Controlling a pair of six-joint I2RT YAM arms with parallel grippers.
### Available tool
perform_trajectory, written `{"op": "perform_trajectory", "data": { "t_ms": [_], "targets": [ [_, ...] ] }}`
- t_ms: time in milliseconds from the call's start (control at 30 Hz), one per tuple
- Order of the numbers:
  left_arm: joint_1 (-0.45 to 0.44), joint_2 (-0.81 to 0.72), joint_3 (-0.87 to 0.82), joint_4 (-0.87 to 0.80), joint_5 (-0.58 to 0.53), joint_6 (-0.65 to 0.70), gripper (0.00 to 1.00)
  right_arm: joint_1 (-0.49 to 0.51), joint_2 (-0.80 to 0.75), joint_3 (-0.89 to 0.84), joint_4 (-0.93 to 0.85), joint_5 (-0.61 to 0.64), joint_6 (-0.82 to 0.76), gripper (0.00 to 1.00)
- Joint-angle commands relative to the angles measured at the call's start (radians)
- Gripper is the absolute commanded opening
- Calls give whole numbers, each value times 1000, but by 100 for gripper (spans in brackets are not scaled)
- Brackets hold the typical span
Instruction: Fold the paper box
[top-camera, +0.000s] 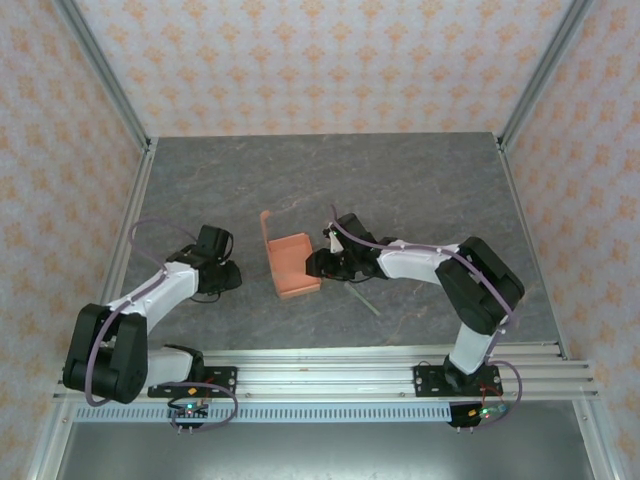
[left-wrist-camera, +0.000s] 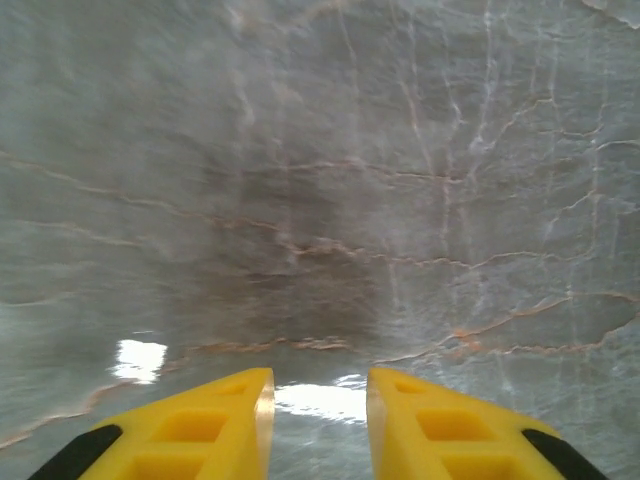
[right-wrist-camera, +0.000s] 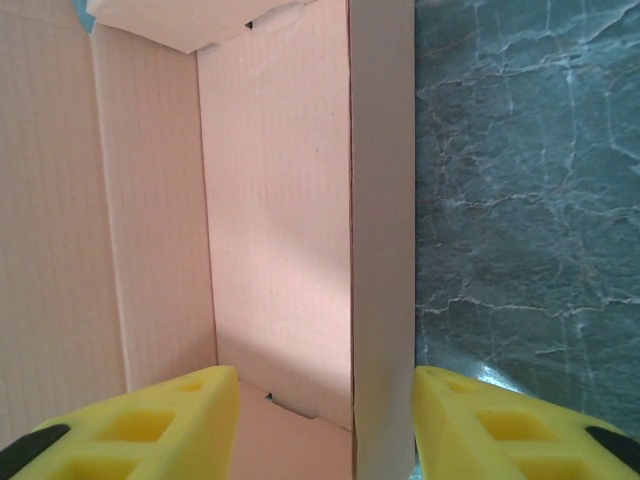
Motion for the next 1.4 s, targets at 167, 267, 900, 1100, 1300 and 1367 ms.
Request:
{"op": "perform_trajectory", "data": {
  "t_ms": [167,267,900,1100,1300,1367],
  "targets": [
    [-17,155,7,360,241,-129,23,0,-3,42,28,16,22,50],
    [-28,218,41,413,282,-145,21,-2,0,42,39,16,36,50],
    [-88,635,504,380,379,-96,18,-11,-27,-1,91,69,93,49],
    [-83,777,751,233,356,-10,20,-57,-98,6,-23,169,-32,59],
    [-34,780,877,132,281,41,26,-128,-147,62,-164,355,-306,64],
    [-19,759,885,109,251,54,29,-152,-123,92,-185,354,-396,63]
  ]
}}
